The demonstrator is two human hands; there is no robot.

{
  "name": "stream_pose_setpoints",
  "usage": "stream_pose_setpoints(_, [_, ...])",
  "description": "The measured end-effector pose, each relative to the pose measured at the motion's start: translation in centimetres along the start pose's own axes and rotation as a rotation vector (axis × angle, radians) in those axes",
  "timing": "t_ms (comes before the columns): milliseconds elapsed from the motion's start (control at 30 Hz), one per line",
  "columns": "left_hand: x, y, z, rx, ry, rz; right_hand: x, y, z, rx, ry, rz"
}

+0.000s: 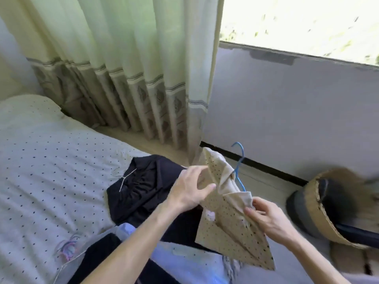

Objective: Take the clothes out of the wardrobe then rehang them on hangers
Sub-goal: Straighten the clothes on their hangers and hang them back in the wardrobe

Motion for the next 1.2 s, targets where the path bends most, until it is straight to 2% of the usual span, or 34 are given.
stream_pose_setpoints(133, [-1.8, 1.7, 13.8, -0.221, 0.417, -0.04, 8.9, -7.7, 1.1, -0.019, -0.095, 0.172])
stream_pose_setpoints(233, [1.0, 6.1, 26.0, -0.113, 0.689, -0.088, 18.3, -13.0, 3.0, -0.083, -0.125, 0.42])
stream_pose_setpoints(400, [7.6, 13.7, 41.3, 0.061, 0.852, -0.227, 34.6, -19.5, 8.5, -0.055, 0.007, 0.902])
stream_pose_setpoints(533, [13.5, 19.0, 49.2, 0.107, 1.035, -0.312, 46.1, -20.7, 13.1, 0.058, 0.217, 1.055])
stream_pose_setpoints(667, [17.4, 23.7, 54.8, 0.195, 1.097, -0.453, 54.7, -19.9, 16.4, 0.066, 0.36, 1.224])
stream_pose_setpoints(933, [22.4, 33.4, 63.7, 0.202, 1.155, -0.668, 64.7, -17.7, 20.3, 0.267, 0.715, 1.303])
stream_pose_setpoints(1067, [24.9, 38.0, 66.8, 0.125, 1.219, -0.737, 66.3, -17.7, 21.2, -0.024, 0.721, 1.117])
stream_pose_setpoints(1133, [26.1, 40.2, 67.9, 0.088, 1.235, -0.824, 65.7, -17.5, 21.4, -0.262, 0.645, 1.023])
stream_pose_setpoints(1200, [27.0, 42.2, 68.9, 0.074, 1.238, -0.898, 64.6, -17.3, 21.5, -0.511, 0.527, 1.022])
Point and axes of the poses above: each hand's wrist, its own x-axis away from the middle knuckle, its own y-axis out of the palm, z = x × y, the point moved 3 cm from there along -x, towards the middle knuckle, and after that the axes turned 2 degrees about -x, right-handed, at the moved point
